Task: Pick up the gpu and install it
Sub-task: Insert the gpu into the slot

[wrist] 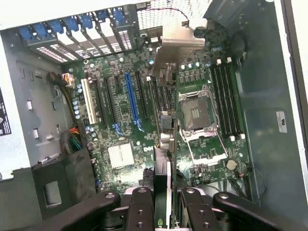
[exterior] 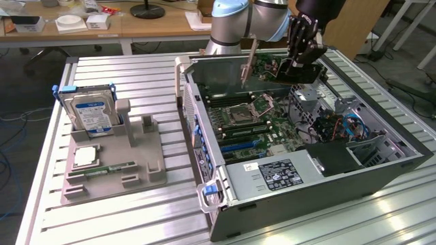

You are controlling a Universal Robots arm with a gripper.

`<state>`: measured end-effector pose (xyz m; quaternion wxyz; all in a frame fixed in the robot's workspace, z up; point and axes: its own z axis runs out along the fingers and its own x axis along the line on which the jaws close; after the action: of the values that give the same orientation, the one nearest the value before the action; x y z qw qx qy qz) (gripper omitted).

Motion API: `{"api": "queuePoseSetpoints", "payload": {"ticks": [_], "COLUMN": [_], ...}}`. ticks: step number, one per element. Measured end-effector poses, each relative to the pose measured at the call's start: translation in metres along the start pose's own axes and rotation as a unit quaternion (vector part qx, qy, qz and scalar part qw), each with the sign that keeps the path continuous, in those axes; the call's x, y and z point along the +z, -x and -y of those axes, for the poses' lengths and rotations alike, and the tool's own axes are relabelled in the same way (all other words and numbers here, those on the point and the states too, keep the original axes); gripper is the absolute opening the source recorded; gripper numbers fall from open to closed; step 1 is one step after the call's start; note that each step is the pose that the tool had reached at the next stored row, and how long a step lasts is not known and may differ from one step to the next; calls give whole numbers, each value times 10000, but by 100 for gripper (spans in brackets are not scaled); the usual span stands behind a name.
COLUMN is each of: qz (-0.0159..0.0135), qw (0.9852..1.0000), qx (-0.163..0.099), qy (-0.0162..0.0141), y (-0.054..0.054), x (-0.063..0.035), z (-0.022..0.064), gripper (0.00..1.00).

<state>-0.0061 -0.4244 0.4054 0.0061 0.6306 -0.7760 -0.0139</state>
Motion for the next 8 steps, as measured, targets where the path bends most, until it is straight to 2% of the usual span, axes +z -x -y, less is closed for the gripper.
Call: {"api": "queuePoseSetpoints", "payload": {"ticks": [8], "qz": [-2], "qw": [9993], "qx": [-384], "qy": [5], "y": [-2], "x": [0], "z": [-4], "gripper": [26]}}
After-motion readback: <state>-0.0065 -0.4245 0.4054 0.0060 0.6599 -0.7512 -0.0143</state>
